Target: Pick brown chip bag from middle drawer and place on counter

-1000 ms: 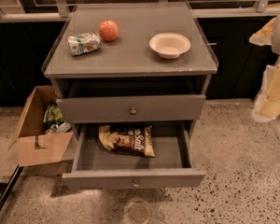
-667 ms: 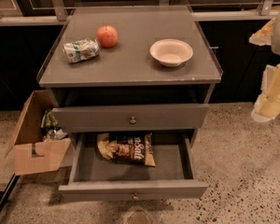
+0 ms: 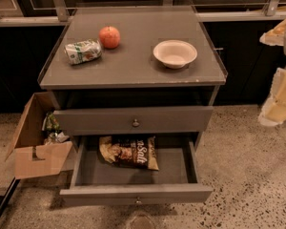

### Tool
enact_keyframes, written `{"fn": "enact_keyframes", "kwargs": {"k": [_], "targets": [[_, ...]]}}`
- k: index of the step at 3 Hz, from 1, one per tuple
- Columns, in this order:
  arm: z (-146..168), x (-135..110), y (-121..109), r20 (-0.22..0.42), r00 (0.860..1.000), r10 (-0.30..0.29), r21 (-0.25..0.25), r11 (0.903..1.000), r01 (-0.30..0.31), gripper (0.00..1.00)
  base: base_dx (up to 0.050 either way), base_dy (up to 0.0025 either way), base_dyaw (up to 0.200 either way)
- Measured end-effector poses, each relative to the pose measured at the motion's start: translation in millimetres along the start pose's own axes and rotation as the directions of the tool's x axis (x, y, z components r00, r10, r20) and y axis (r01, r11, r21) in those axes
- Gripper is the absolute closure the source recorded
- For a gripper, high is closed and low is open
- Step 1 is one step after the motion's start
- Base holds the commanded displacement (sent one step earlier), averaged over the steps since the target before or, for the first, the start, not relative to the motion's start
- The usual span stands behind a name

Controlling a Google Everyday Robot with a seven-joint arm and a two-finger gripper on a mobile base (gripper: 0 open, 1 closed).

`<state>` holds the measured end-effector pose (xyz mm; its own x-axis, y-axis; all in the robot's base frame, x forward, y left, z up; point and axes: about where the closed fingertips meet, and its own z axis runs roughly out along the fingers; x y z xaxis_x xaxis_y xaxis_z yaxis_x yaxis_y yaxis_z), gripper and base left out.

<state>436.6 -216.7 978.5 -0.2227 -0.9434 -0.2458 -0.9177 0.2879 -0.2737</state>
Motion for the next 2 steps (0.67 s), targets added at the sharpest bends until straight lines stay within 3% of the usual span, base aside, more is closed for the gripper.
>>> {"fn": "enact_keyframes", "kwargs": {"k": [1,2], "targets": [[10.6,1.1,10.5,0.087,0.995,0.054,0.017,0.9983,-0.056,0.00,0.000,0.00000,0.000],[46.8,-22.9,19.3,0.282,0.953,0.109,-0.008,0.9938,-0.111,0.00,0.000,0.00000,0.000]]}}
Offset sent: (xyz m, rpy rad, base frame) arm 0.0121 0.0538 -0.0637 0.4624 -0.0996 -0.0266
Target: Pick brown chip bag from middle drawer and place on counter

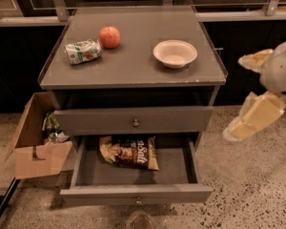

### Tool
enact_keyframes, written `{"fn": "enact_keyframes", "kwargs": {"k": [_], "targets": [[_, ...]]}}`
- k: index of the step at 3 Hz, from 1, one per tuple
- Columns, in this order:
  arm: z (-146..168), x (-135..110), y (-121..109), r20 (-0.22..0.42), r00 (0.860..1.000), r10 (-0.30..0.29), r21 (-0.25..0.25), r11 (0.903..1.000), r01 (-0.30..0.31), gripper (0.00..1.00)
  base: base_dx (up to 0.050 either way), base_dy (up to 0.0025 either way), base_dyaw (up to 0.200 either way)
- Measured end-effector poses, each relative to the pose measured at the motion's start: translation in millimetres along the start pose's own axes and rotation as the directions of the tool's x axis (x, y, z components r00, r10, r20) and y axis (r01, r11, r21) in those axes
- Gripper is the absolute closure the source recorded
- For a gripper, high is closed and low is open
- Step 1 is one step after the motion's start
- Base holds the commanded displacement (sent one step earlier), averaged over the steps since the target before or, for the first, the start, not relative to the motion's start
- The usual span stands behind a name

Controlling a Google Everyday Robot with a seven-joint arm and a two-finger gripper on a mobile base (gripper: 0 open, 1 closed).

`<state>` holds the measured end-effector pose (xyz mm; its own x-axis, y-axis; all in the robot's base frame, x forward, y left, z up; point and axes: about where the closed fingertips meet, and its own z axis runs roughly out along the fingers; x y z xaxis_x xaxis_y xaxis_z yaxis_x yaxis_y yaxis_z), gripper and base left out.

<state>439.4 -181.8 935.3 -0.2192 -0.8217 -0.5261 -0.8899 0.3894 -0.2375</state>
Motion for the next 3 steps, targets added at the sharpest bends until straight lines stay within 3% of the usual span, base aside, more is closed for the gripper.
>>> {"fn": "enact_keyframes", "kwargs": {"k": [1,2,3], "targets": [[27.6,-9.0,10.9,0.103,0.994,0.032,-0.027,0.9992,-0.029,0.00,0.000,0.00000,0.000],[83.2,-26.2,33.1,0.176,0.983,0.060,-0.028,0.9980,-0.056,0.00,0.000,0.00000,0.000],[84.6,-26.5,32.8,0.177,0.982,0.061,-0.023,0.9981,-0.057,0.00,0.000,0.00000,0.000]]}}
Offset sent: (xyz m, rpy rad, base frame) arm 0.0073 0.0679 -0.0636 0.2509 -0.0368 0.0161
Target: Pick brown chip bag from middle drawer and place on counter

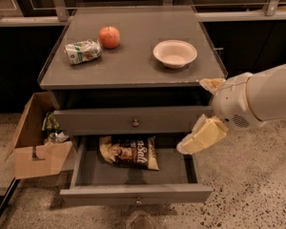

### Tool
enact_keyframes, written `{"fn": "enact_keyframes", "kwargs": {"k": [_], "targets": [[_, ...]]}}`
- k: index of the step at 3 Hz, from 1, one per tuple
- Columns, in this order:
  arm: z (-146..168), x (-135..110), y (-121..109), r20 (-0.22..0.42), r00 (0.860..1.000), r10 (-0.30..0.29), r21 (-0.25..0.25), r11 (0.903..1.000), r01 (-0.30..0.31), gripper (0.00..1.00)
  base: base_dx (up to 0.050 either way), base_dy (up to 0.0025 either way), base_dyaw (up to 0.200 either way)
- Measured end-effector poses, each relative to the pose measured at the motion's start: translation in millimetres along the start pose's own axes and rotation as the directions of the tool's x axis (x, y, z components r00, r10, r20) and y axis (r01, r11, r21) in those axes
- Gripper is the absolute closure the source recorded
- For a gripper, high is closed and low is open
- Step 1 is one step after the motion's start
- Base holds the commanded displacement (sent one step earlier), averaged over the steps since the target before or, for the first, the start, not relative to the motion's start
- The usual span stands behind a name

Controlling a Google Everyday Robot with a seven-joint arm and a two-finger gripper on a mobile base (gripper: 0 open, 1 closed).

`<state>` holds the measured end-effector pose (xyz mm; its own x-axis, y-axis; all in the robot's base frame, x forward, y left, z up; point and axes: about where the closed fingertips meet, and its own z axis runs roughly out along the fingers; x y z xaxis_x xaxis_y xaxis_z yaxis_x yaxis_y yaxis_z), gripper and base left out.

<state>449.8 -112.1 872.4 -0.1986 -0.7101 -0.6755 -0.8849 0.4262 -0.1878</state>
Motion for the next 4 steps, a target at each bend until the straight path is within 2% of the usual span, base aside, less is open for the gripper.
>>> {"fn": "enact_keyframes", "kwargs": {"k": [1,3,4], "targets": [[1.0,-1.5,4.9,-0.008,1.000,-0.010,0.025,0.9996,0.011,0.00,0.000,0.00000,0.000],[45.2,37.3,8.8,-0.018,0.998,0.063,0.101,0.9930,-0.061,0.00,0.000,0.00000,0.000],[73.0,57.2,9.5,-0.012,0.996,0.088,0.089,0.9923,-0.087,0.00,0.000,0.00000,0.000]]}}
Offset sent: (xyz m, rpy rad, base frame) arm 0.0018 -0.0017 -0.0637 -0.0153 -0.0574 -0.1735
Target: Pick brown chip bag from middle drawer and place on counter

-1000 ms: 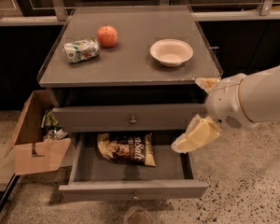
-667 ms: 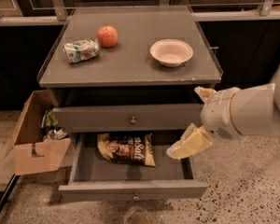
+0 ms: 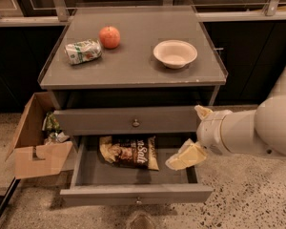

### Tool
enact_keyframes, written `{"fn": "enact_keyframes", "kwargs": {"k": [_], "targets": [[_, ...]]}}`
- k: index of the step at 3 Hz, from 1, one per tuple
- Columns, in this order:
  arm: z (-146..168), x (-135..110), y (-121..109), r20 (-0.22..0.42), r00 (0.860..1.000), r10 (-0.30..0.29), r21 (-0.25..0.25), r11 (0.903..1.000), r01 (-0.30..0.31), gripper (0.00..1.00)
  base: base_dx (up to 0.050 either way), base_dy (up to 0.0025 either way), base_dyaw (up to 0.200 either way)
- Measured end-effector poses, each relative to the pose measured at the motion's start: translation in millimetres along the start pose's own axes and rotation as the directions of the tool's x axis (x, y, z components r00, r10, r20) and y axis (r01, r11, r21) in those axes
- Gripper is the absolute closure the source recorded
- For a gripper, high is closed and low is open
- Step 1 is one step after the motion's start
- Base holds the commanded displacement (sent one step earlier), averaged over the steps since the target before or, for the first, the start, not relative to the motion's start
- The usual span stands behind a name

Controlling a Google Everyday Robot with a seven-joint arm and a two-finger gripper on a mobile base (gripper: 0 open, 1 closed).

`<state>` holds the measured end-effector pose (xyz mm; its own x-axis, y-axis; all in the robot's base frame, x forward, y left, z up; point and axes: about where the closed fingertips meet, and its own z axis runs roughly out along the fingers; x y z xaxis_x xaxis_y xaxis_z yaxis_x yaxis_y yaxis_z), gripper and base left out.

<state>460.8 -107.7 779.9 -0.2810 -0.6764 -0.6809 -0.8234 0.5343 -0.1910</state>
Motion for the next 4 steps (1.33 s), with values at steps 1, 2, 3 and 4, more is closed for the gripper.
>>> {"fn": "enact_keyframes", "kwargs": {"k": [1,2,3,4], "targets": [[26.6,21.8,4.1,-0.023,1.000,0.016,-0.024,0.9996,-0.016,0.00,0.000,0.00000,0.000],[53.8,41.7,8.3,-0.058,0.998,0.020,-0.046,0.9987,-0.022,0.00,0.000,0.00000,0.000],[83.9,61.3,16.0,-0.103,0.995,0.016,-0.084,0.9961,-0.025,0.00,0.000,0.00000,0.000],[117.3,78.4,27.1,-0.156,0.988,-0.006,-0.143,0.9896,-0.017,0.00,0.000,0.00000,0.000]]}}
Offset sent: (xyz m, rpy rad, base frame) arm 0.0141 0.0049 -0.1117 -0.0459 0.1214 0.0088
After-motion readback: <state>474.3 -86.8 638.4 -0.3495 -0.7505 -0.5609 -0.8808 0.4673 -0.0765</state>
